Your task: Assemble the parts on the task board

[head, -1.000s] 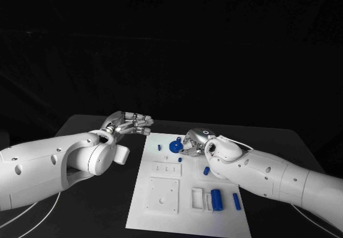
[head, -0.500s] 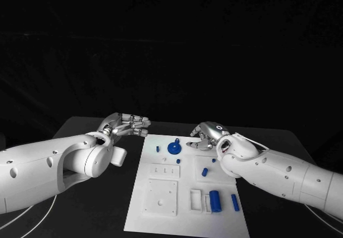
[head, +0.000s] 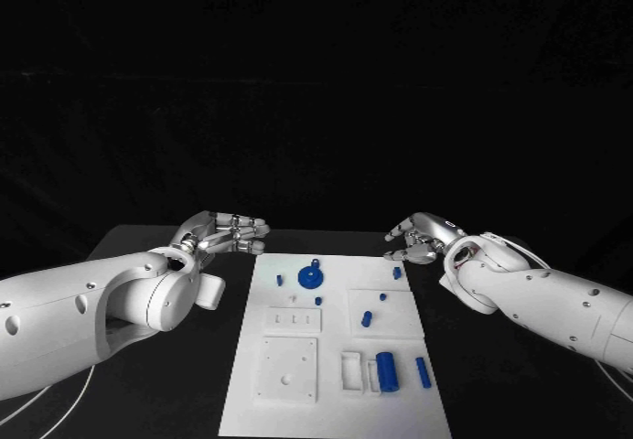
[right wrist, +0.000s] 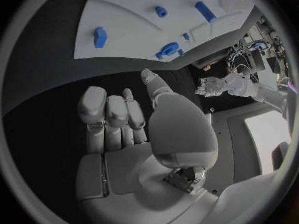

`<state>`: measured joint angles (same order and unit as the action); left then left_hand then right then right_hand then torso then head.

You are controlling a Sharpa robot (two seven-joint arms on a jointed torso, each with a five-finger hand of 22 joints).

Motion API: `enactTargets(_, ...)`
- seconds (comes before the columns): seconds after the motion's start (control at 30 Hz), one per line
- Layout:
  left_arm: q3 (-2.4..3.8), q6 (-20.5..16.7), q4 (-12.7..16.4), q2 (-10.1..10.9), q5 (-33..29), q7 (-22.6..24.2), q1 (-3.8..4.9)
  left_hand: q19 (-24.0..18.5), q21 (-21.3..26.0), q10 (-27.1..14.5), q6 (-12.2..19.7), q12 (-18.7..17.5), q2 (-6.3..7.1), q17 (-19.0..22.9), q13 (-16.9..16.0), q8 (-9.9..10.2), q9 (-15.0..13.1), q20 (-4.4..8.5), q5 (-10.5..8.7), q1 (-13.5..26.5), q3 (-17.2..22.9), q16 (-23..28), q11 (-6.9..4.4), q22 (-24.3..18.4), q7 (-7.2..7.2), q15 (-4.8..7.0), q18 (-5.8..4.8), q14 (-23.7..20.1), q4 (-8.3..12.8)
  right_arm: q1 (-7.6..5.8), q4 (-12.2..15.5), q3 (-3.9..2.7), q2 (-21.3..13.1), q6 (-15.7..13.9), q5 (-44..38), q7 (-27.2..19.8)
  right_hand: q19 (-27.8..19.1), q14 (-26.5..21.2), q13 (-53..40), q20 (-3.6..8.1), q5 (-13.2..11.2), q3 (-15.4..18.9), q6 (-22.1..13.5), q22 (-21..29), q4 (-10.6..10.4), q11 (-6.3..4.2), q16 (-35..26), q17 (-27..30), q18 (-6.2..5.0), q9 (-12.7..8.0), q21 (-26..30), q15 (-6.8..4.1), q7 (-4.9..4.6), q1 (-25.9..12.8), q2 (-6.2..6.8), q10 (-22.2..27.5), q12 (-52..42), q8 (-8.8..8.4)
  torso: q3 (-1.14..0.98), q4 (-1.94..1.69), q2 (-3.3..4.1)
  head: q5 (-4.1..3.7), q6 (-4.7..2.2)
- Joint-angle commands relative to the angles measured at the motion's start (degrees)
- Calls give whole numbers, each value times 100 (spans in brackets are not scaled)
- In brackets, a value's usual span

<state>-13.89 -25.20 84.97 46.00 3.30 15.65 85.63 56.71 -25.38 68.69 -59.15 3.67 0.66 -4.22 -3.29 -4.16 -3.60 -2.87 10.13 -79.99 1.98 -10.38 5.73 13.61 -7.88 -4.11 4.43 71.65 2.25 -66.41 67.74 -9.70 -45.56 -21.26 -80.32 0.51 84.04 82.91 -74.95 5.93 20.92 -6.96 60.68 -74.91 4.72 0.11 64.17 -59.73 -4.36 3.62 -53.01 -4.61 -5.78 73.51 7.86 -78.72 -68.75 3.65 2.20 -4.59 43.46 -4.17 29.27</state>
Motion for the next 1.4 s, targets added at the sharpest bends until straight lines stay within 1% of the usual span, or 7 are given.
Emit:
enactTargets(0.03, 4, 166, -14, -12, 29, 68, 3, 44, 1, 32, 21, -18, -1, 4, -7, 30, -7, 8, 21, -44, 10, 12, -12, 8, -5, 23, -38, -25, 37, 5, -196, -9, -22, 485, 484, -605, 255, -4, -33, -35, 62, 60, -47, -661, 113, -7, -30, -20, 7, -6, -1, 21, 8, 20, -89, 20, 30, -9, -51, 43, -6, -23, -4)
enactTargets(0.17, 4, 197, -43, -24, 74, 75, -2, 29, -15, 38, 25, -19, 8, 5, -7, 32, -7, 10, 22, -35, 18, 14, -14, 20, -5, 24, -44, -25, 51, 22, -453, -15, -21, 661, 558, -739, 243, -5, -14, -34, 92, 127, -98, -657, 204, -12, -43, -28, 11, -7, 13, 20, 11, 40, -109, 41, 58, -12, -66, 54, -11, -76, 15)
enactTargets(0.2, 4, 199, -48, -27, 80, 75, -3, 23, -22, 40, 36, -21, 11, 6, -6, 33, -7, 10, 26, -33, 24, 18, -13, 24, -8, 23, -44, -29, 62, 29, -492, -16, -16, 687, 562, -751, 240, -5, -12, -34, 87, 137, -113, -656, 214, -11, -44, -30, 11, -6, 20, 19, 11, 43, -113, 45, 61, -9, -57, 46, -12, -97, 16)
enactTargets(0.27, 4, 202, -61, -34, 91, 76, -6, 20, -24, 32, 36, -22, 13, 7, -6, 32, -7, 11, 26, -40, 28, 19, -11, 26, -8, 23, -43, -29, 70, 58, -582, -17, 0, 757, 542, -780, 233, -10, 12, -27, 70, 244, -429, -651, 249, -25, -64, -27, 10, -10, 42, 11, 18, 79, -102, 62, 95, -11, -60, 42, -9, -126, 30)
enactTargets(0.47, 3, 201, -86, -42, 103, 74, -16, 4, -37, 2, 34, -21, 14, 8, -6, 30, -7, 6, 24, -29, 37, 27, -1, 35, -11, 17, -41, -35, 89, 124, -734, -17, 41, 867, 515, -831, 223, -12, 39, -27, 10, 433, -696, -645, 251, -31, -103, -22, 10, -21, 79, 11, 18, 170, -115, 91, 132, -25, -43, 22, -10, -161, 68)
enactTargets(0.97, 3, 203, -114, -48, 119, 73, -27, -5, -44, -10, 35, -21, 17, 8, -6, 31, -7, 4, 23, -27, 41, 31, 3, 39, -12, 15, -39, -39, 101, 269, -1053, -17, 212, 1041, 517, -894, 215, -12, 38, -5, 131, 240, -582, -646, 495, -59, -142, -29, 29, -17, 85, -10, 40, 144, -164, 107, 142, -21, -32, 16, -14, -167, 127)
enactTargets(1.4, 3, 199, -117, -45, 139, 68, -29, -5, -44, -10, 35, -21, 17, 8, -6, 31, -7, 4, 23, -27, 41, 31, 3, 39, -12, 15, -39, -39, 101, 334, -1229, -17, 338, 1004, 606, -908, 221, -5, 20, -8, 33, 210, -388, -651, 474, -56, -120, -58, 27, -11, 62, -8, 45, 70, -234, 91, 113, -15, -31, 26, -16, -158, 138)
